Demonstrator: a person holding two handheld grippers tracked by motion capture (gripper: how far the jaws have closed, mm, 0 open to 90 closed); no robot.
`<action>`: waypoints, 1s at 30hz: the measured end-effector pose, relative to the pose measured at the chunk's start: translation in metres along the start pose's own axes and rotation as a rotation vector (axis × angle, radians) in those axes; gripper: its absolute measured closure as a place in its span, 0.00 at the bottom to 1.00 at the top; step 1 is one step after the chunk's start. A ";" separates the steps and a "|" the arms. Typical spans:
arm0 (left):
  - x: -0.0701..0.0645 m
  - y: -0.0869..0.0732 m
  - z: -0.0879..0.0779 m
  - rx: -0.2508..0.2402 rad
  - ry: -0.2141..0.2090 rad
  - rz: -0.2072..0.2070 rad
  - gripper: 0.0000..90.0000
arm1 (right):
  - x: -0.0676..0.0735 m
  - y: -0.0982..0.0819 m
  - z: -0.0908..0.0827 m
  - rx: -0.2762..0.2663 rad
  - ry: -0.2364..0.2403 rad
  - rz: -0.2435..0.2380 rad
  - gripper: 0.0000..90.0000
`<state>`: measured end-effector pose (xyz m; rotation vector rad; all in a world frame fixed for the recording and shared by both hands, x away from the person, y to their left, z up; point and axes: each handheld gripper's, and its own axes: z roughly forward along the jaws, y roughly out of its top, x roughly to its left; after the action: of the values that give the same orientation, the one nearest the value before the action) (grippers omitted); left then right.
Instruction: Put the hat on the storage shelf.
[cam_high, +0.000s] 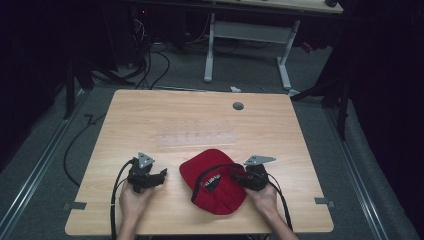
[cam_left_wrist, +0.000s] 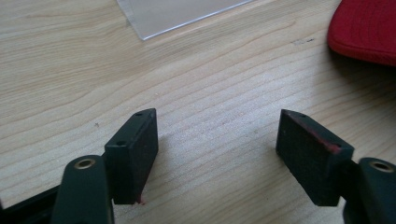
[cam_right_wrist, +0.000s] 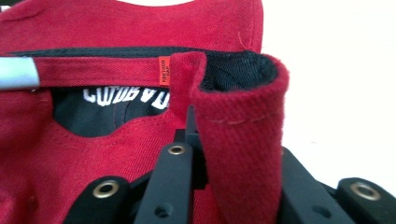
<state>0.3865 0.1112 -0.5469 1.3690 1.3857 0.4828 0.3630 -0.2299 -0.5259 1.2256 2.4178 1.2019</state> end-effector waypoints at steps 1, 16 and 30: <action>0.000 0.000 0.000 0.001 0.000 0.000 0.32 | 0.000 0.000 -0.001 -0.001 0.003 0.000 0.92; -0.001 -0.001 0.000 0.008 -0.003 0.005 0.29 | 0.005 0.006 -0.015 -0.033 0.046 -0.020 0.95; -0.002 -0.001 0.000 0.013 -0.011 0.008 0.26 | 0.010 0.018 -0.032 -0.061 0.042 -0.066 0.95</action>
<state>0.3855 0.1095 -0.5474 1.3864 1.3776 0.4715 0.3525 -0.2346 -0.4898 1.1052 2.4111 1.2845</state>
